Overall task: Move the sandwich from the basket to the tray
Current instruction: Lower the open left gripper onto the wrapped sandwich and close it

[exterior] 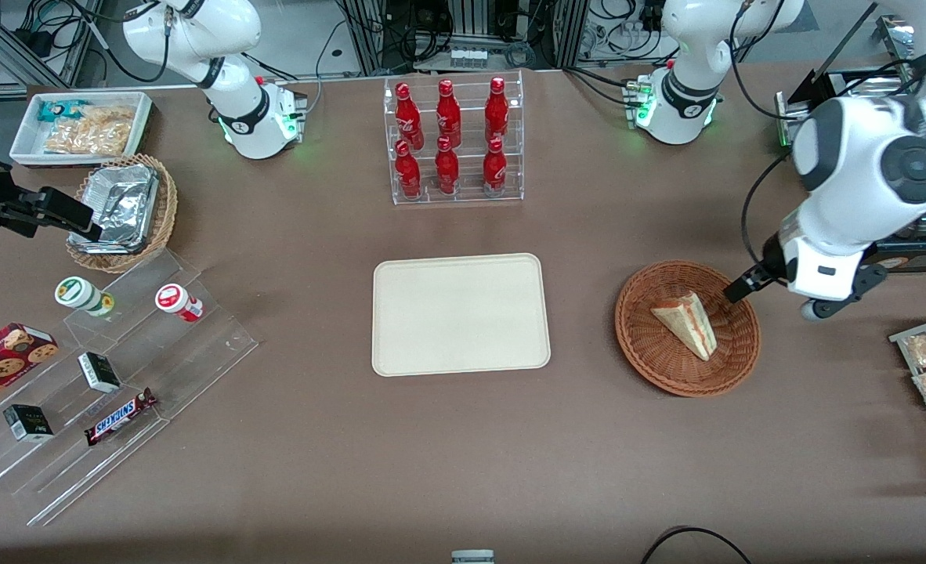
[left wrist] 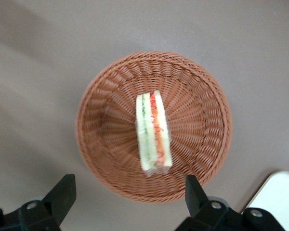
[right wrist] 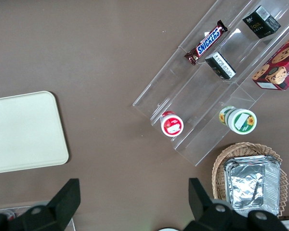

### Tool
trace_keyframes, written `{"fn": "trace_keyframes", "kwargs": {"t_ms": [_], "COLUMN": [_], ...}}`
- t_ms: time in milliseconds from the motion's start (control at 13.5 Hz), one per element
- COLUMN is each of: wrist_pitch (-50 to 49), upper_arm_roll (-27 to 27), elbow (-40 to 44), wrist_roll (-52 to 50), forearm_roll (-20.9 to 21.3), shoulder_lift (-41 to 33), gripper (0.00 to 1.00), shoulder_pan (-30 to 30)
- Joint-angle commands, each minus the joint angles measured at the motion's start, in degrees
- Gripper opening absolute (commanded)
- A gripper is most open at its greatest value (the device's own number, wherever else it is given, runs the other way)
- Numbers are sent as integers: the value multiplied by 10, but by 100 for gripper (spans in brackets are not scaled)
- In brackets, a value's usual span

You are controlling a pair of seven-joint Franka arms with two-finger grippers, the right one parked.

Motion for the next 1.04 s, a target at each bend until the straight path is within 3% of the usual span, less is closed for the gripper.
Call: {"fn": "trace_keyframes", "kwargs": {"t_ms": [0,963], "wrist_pitch": [56,154], "upper_arm_roll": [-9,-35], "elbow": [-46,-66], "wrist_roll": [-70,-77], "forearm_roll": [-4,-2], "shoulder_lift": [3,104], "gripper": [100,100], "shoulder_pan": [3,6]}}
